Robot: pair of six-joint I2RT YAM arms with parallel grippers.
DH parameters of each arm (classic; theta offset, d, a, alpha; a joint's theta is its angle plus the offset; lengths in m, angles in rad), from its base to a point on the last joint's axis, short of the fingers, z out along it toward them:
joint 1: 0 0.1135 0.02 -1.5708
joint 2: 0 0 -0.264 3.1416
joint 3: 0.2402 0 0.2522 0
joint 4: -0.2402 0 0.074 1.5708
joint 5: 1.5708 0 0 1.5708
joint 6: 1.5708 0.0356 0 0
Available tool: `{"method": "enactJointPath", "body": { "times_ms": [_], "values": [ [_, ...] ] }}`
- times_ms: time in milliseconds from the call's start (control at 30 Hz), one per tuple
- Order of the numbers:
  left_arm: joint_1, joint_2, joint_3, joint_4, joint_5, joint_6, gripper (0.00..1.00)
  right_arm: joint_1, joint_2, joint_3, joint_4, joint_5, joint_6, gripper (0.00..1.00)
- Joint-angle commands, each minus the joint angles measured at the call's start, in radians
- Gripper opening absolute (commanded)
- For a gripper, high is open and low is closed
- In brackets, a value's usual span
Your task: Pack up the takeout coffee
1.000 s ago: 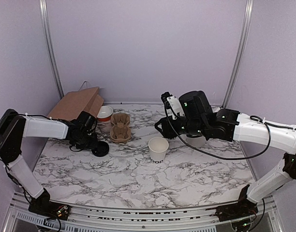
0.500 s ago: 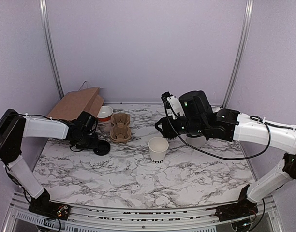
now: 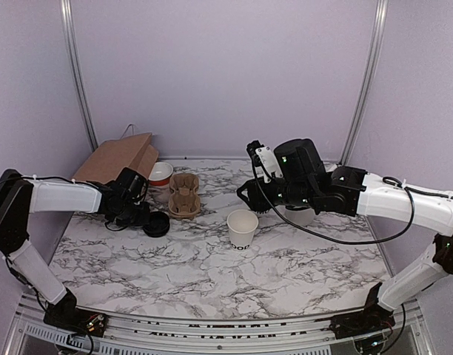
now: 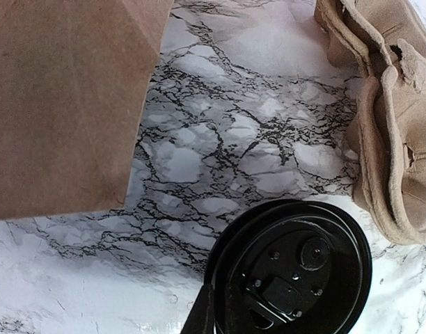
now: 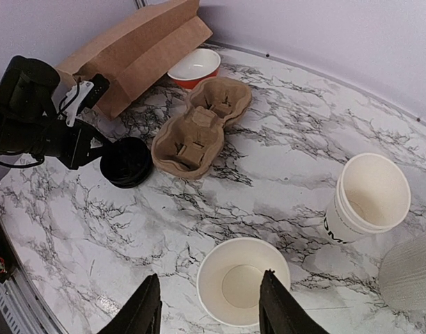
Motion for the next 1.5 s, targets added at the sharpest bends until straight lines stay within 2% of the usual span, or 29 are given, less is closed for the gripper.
{"method": "enactJointPath", "body": {
  "times_ms": [0,400,600,1000,1200,1467],
  "values": [
    [-0.005,-0.039,0.007,-0.032,0.004,0.007,0.05,-0.008,-0.001,0.006,0.028,-0.010,0.009,0.47],
    [-0.012,-0.056,0.007,-0.038,0.025,0.007,0.00,-0.007,0.010,0.011,0.024,-0.018,0.011,0.47],
    [-0.017,-0.068,-0.004,-0.039,0.036,0.001,0.01,-0.008,0.027,0.016,0.028,-0.032,0.014,0.47],
    [-0.051,-0.113,-0.013,-0.038,0.102,-0.011,0.15,-0.008,0.040,0.021,0.026,-0.040,0.014,0.48],
    [-0.137,-0.090,0.020,-0.047,0.071,0.021,0.28,-0.008,0.051,0.026,0.027,-0.044,0.013,0.48],
    [-0.220,0.020,0.107,-0.106,0.006,0.059,0.45,-0.007,0.042,0.015,0.024,-0.040,0.015,0.48]
  ]
}}
